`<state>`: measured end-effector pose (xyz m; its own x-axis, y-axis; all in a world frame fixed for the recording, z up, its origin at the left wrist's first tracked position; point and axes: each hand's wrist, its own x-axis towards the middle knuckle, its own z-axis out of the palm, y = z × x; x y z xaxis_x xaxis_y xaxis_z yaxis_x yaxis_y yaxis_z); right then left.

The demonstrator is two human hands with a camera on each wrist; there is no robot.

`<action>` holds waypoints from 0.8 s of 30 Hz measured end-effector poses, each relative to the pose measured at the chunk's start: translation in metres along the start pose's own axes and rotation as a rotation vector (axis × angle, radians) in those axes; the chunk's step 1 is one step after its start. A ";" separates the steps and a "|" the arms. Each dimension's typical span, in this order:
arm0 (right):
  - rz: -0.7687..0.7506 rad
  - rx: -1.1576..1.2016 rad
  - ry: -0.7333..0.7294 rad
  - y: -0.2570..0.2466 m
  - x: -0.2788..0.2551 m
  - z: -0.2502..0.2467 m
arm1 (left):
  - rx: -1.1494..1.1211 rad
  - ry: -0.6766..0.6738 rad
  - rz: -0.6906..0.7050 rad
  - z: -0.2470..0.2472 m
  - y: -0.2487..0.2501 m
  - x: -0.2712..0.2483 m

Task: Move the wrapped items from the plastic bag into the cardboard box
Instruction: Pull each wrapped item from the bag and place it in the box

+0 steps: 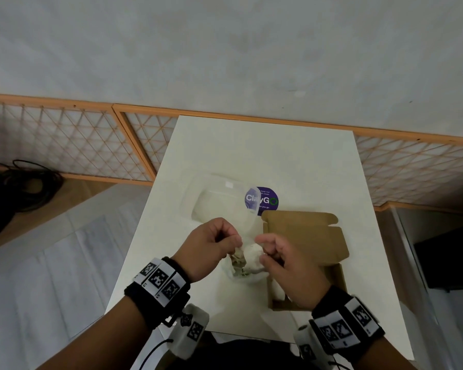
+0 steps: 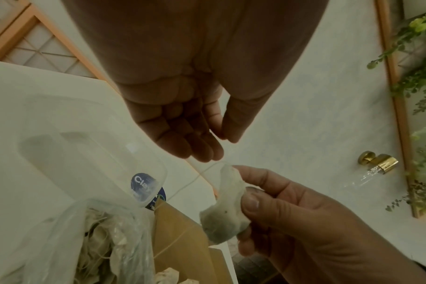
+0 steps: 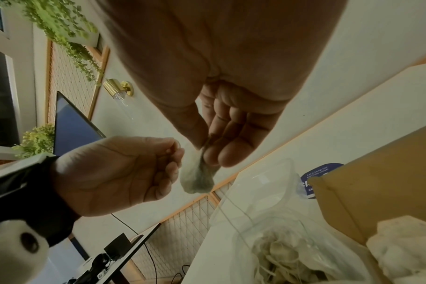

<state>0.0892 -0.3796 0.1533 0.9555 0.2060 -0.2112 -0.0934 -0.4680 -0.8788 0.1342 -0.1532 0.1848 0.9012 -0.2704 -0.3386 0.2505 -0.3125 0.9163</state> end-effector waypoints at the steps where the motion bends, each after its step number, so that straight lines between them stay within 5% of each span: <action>1: -0.010 0.002 0.006 -0.001 -0.001 0.000 | -0.007 -0.004 -0.004 0.002 -0.001 0.000; 7: -0.048 0.037 0.037 -0.010 -0.006 -0.003 | -0.071 -0.045 -0.013 0.015 0.000 -0.009; 24: 0.061 -0.009 0.124 -0.002 -0.010 -0.010 | -0.147 0.126 0.130 -0.003 0.022 -0.010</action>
<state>0.0830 -0.3895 0.1618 0.9754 0.0691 -0.2095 -0.1509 -0.4838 -0.8621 0.1315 -0.1544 0.2093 0.9639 -0.1813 -0.1950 0.1702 -0.1437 0.9749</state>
